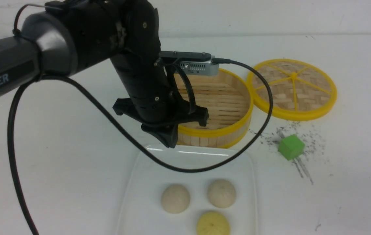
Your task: Put the steamed buns into the plate on the white tablecloth.
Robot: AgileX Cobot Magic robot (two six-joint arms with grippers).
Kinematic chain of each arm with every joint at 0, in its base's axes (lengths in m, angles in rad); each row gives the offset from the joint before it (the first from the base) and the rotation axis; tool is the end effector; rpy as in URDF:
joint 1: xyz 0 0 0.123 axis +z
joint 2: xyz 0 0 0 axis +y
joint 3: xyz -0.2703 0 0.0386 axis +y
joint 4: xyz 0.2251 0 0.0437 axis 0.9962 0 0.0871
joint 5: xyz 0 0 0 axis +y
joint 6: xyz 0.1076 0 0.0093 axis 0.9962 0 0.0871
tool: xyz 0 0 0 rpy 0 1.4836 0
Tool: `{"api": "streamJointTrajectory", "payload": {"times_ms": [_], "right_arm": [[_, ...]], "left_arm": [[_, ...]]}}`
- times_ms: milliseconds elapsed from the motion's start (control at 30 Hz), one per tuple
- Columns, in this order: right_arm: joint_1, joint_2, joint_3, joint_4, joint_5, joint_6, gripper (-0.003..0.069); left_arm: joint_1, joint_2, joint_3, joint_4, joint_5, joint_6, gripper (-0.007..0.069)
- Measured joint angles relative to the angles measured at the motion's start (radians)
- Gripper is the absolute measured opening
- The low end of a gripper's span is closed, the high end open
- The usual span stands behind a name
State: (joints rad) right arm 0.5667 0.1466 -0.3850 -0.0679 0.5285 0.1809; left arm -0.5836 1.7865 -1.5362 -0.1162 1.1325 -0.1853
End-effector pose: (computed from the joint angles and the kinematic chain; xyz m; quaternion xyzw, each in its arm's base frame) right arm 0.0462 0.0250 0.2745 -0.1602 0.7580 0.2010 0.5995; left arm 0.2890 -0.2044 0.2620 0.1788 0.9727 -0.1028 0.1061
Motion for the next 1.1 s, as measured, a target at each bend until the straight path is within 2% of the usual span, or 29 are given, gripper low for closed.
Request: {"api": "streamJointTrajectory", "payload": {"times_ms": [667,800,967,1000,1100], "right_arm": [[-0.01,-0.011,0.053,-0.001,-0.033,-0.001,0.0005],[-0.095,-0.042,0.126,-0.001,-0.083,-0.001,0.0008],[-0.327,-0.142,0.277,-0.002,-0.105,-0.001,0.0012],[-0.335,-0.144,0.283,-0.002,-0.105,-0.001,0.0012],[-0.438,-0.158,0.364,-0.003,-0.102,-0.001,0.0016]], "left_arm": [[0.0,0.0,0.0,0.016,0.005,0.0,0.0026],[0.0,0.0,0.0,0.021,0.005,0.0,0.0031],[0.0,-0.008,0.0,0.034,0.008,0.0,0.0031],[0.0,-0.009,0.0,0.036,0.008,0.0,0.0031],[0.0,-0.059,0.0,0.062,0.018,0.0,0.0031]]}}
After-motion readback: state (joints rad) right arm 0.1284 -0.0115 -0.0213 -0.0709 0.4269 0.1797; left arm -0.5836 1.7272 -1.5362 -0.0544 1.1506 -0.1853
